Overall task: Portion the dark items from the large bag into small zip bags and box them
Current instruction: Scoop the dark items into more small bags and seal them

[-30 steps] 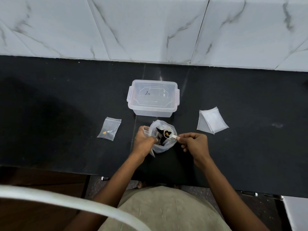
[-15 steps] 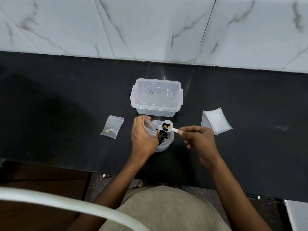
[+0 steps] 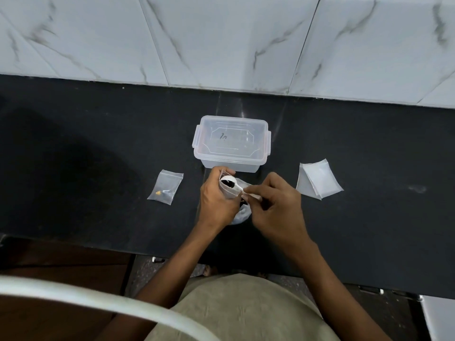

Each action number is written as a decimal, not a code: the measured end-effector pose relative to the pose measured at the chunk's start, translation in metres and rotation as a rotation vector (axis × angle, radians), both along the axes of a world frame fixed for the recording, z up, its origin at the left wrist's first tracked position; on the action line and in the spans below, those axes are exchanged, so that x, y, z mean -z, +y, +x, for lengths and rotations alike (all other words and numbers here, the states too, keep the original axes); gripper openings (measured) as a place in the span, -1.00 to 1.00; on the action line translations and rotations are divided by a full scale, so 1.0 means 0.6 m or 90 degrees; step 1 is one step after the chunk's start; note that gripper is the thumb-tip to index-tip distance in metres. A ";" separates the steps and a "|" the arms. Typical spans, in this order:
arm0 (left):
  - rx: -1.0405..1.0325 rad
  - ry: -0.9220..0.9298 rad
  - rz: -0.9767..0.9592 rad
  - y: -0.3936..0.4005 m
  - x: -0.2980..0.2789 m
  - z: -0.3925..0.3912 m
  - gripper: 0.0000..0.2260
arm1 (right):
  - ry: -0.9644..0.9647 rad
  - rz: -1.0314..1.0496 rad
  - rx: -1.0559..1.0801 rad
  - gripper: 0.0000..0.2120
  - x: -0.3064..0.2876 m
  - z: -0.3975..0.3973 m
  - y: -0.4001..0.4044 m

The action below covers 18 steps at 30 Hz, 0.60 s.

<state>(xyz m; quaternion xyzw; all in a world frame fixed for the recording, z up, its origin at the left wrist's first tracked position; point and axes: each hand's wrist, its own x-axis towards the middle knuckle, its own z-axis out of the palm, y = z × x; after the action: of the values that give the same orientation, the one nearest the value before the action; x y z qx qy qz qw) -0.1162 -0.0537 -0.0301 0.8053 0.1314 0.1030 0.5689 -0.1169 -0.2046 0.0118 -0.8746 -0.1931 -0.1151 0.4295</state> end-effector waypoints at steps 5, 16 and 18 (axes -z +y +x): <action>-0.022 -0.008 -0.056 -0.002 0.000 0.005 -0.63 | -0.197 -0.065 0.034 -0.94 0.008 -0.011 0.005; -0.016 -0.017 -0.094 -0.001 -0.008 0.012 -0.60 | -0.299 -0.062 0.043 -0.92 0.022 -0.010 0.004; -0.014 -0.013 -0.100 -0.003 -0.007 0.012 -0.60 | -0.302 -0.074 0.041 -0.92 0.023 -0.009 0.004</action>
<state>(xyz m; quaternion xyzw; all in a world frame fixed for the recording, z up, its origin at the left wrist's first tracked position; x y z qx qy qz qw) -0.1091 -0.0553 -0.0259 0.7556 0.1425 0.1068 0.6304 -0.1221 -0.2024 -0.0019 -0.8523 -0.2666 -0.3194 0.3170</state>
